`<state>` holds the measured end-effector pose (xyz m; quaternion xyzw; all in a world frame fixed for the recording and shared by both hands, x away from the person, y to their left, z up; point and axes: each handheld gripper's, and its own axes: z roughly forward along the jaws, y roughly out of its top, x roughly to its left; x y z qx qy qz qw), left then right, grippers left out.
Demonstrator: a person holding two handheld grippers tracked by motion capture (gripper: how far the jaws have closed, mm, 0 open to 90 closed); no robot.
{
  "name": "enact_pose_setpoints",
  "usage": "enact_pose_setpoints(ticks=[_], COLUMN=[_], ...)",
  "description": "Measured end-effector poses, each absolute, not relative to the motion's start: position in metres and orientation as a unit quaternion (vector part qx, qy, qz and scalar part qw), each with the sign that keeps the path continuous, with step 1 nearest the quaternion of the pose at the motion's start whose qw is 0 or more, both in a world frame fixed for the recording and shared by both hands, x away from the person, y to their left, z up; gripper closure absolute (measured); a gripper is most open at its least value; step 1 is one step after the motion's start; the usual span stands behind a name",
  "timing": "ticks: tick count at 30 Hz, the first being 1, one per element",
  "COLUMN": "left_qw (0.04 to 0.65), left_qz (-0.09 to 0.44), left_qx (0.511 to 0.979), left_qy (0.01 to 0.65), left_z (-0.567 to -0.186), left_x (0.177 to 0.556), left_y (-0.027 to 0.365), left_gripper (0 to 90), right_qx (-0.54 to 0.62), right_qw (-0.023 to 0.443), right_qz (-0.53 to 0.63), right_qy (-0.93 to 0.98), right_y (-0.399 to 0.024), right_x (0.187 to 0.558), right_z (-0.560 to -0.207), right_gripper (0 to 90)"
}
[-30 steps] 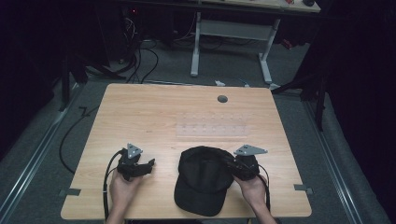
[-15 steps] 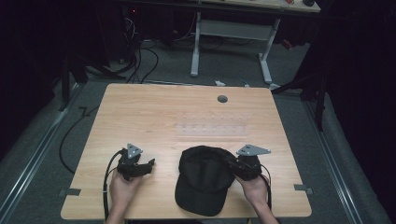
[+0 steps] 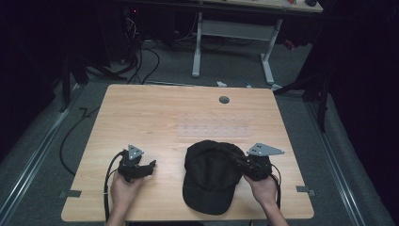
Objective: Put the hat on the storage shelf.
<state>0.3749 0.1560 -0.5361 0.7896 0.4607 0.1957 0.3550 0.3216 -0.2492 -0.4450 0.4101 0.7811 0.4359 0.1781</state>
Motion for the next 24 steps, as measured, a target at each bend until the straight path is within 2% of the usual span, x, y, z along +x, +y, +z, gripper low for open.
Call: enact_pose_setpoints(ticks=[15, 21, 24], left_qw=[0.354, 0.354, 0.365], left_qz=[0.194, 0.166, 0.17], left_qx=[0.791, 0.801, 0.803], left_qy=[0.46, 0.454, 0.44], left_z=[-0.536, -0.531, -0.527], left_x=[0.376, 0.375, 0.372], left_y=[0.155, 0.154, 0.152], left_gripper=[27.1, 26.7, 27.1], right_qx=[0.385, 0.376, 0.374], right_qw=[0.187, 0.196, 0.198], right_qz=[0.478, 0.485, 0.488], right_qy=[0.767, 0.765, 0.763], right_y=[-0.256, -0.259, -0.26], right_x=[0.325, 0.328, 0.329], right_z=[-0.412, -0.402, -0.399], right_gripper=[85.9, 85.9, 85.9])
